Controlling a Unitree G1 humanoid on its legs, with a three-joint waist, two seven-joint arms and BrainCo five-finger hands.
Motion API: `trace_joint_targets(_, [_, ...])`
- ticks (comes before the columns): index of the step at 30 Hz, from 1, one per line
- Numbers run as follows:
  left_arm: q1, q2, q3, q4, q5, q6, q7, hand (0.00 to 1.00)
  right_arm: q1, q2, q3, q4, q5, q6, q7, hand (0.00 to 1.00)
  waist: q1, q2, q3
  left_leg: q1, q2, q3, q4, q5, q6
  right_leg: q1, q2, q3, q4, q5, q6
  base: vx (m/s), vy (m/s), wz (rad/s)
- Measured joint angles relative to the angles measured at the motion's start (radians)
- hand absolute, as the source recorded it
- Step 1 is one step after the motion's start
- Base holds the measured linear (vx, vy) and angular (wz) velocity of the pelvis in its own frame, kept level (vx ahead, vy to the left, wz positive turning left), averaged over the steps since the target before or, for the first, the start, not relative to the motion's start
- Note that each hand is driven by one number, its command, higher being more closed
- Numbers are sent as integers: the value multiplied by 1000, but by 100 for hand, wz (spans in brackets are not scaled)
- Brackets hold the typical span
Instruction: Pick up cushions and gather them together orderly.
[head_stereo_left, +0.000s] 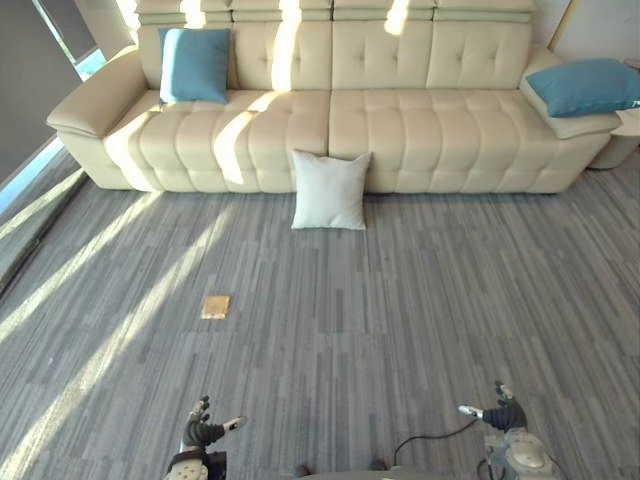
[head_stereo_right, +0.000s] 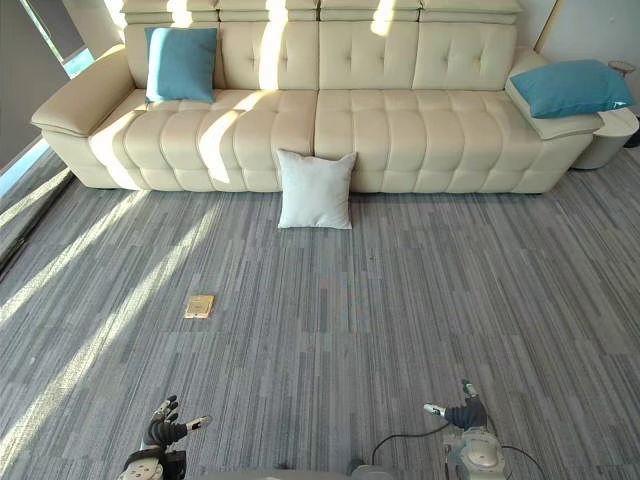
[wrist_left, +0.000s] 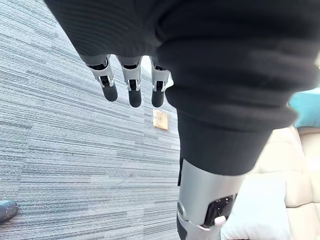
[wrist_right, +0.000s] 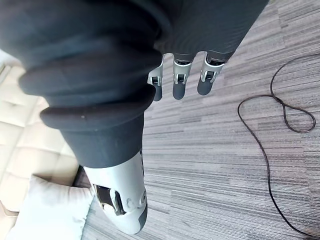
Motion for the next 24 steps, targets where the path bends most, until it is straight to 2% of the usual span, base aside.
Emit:
trace_joint_targets(4, [0, -4, 0, -22, -19, 3, 3, 0, -34, 8, 0, 2, 2, 3, -6, 0, 5, -3, 5, -96, 10, 36, 90, -50, 17, -95, -6, 37, 69, -27, 3, -22, 1, -27])
trace_joint_targets(7, [-1, -6, 0, -27, -47, 4, 4, 0, -52, 12, 0, 7, 3, 5, -12, 0, 7, -4, 16, -146, 10, 57, 178, -123, 30, -170, -27, 60, 186, -99, 21, 35, 34, -20])
trace_joint_targets(8, [0, -6, 0, -52, -59, 4, 6, 0, -50, 16, 1, 8, 8, 6, -23, 0, 8, -12, 22, -159, 5, 68, 224, -164, 39, -206, -52, 60, 272, -152, 48, 58, 61, -11])
trace_joint_targets(10, [0, -3, 0, -69, -79, 3, 7, 0, -45, 16, 10, 11, 11, 9, -25, 0, 5, -21, 34, -164, -13, 67, 263, -214, 54, -253, -96, 48, 422, -199, 73, 139, 108, -8])
trace_joint_targets(11, [-5, -1, -3, -73, -85, 4, 9, 0, -49, 17, 16, 11, 12, 11, -26, 0, 4, -28, 52, -142, -20, 64, 268, -234, 67, -339, -125, 42, 612, -188, 67, 212, 138, -4])
trace_joint_targets(12, [-9, 5, -5, -78, -86, 4, 10, 0, -51, 18, 27, 11, 15, 11, -26, 0, 1, -21, 60, -126, -23, 61, 269, -239, 75, -395, -136, 36, 713, -182, 62, 289, 136, -3])
trace_joint_targets(13, [-19, 21, -15, -79, -87, 4, 16, 0, -47, 20, 44, 16, 32, 12, -25, 0, -1, -20, 79, -91, -19, 55, 270, -258, 79, -442, -142, 21, 788, -207, 52, 347, 79, 2])
trace_joint_targets(15, [-37, 41, -29, -79, -94, 4, 30, 0, -46, 16, 55, 26, 38, 12, -25, 0, -1, -15, 93, -50, 1, 54, 267, -273, 66, -498, -137, -28, 742, -223, 37, 388, 40, 11])
trace_joint_targets(16, [-59, 48, -32, -78, -95, 3, 31, 0, -49, 12, 60, 32, 39, 12, -25, 0, -5, -6, 107, -18, 18, 41, 253, -281, 56, -531, -116, -54, 656, -213, 34, 477, -26, 44])
trace_joint_targets(18, [-93, 51, -32, -76, -96, 3, 37, 0, -52, 6, 70, 32, 42, 12, -25, 0, -21, -2, 128, 31, 36, 3, 205, -279, 46, -566, -81, -66, 478, -141, 27, 536, -76, 68])
trace_joint_targets(19, [-113, 50, -33, -76, -95, 3, 45, 0, -50, 4, 71, 32, 47, 12, -25, 0, -41, -16, 131, 62, 39, -25, 181, -280, 13, -582, -68, -55, 370, -71, 24, 620, -162, 95])
trace_joint_targets(20, [-122, 45, -34, -71, -95, 2, 48, 0, -43, -2, 71, 33, 48, 12, -26, 0, -58, -31, 129, 100, 44, -51, 178, -298, -22, -598, -70, -21, 376, 21, -4, 640, -190, 98])
trace_joint_targets(21, [-123, 41, -37, -66, -95, 2, 47, 0, -36, -5, 70, 33, 48, 12, -26, 0, -63, -36, 124, 114, 52, -68, 188, -308, -38, -600, -71, -10, 419, 68, -46, 660, -241, 66])
trace_joint_targets(22, [-127, 27, -43, -55, -95, 2, 46, 0, -47, -12, 69, 34, 48, 12, -26, 0, -60, -15, 127, 109, 82, -73, 249, -299, -69, -617, -72, -28, 531, -9, -71, 654, -272, 35])
trace_joint_targets(23, [-128, 18, -49, -53, -95, 2, 45, 0, -58, -11, 71, 35, 48, 12, -25, 0, -57, -7, 129, 56, 101, -66, 393, -266, -121, -604, -72, -34, 577, -78, -80, 790, -342, 20])
trace_joint_targets(24, [-128, 11, -49, -53, -95, 2, 46, 0, -64, -11, 71, 35, 48, 12, -24, 0, -55, 0, 133, 16, 122, -60, 503, -232, -145, -580, -68, -41, 578, -104, -83, 664, -288, 23])
